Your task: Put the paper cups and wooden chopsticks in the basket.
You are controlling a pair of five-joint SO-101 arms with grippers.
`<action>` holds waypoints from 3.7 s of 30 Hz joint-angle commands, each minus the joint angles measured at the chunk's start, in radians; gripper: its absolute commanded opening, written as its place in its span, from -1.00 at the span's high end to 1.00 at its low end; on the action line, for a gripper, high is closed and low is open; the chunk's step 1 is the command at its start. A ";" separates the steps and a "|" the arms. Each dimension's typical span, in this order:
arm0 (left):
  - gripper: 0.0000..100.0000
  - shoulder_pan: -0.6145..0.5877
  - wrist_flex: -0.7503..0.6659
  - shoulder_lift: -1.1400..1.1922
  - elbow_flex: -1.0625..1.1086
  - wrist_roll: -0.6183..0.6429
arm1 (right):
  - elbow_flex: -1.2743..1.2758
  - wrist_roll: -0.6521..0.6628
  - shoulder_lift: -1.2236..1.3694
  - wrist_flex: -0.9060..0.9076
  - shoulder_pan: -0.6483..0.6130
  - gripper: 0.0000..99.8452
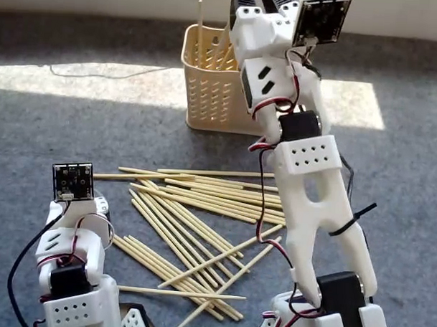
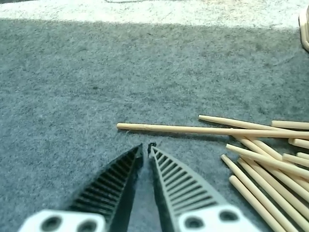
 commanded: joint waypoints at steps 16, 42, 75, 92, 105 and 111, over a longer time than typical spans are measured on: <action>0.92 -0.008 -0.003 -0.010 -0.008 -0.012 | -0.004 0.006 -0.111 0.414 -0.010 0.74; 0.92 -0.008 -0.003 -0.010 -0.008 -0.012 | 0.254 -0.310 -0.367 1.343 -0.010 0.74; 0.92 -0.007 0.000 -0.010 -0.007 -0.012 | 0.860 -0.407 -0.317 1.030 -0.015 0.75; 0.92 -0.007 0.002 -0.010 -0.007 -0.012 | 0.796 -0.434 -0.084 0.997 0.027 0.99; 0.92 -0.007 0.002 -0.010 -0.007 -0.012 | 0.708 -0.436 -0.085 1.079 0.021 0.99; 0.92 -0.007 0.002 -0.010 -0.007 -0.012 | 0.461 -0.434 -0.085 1.314 0.021 0.99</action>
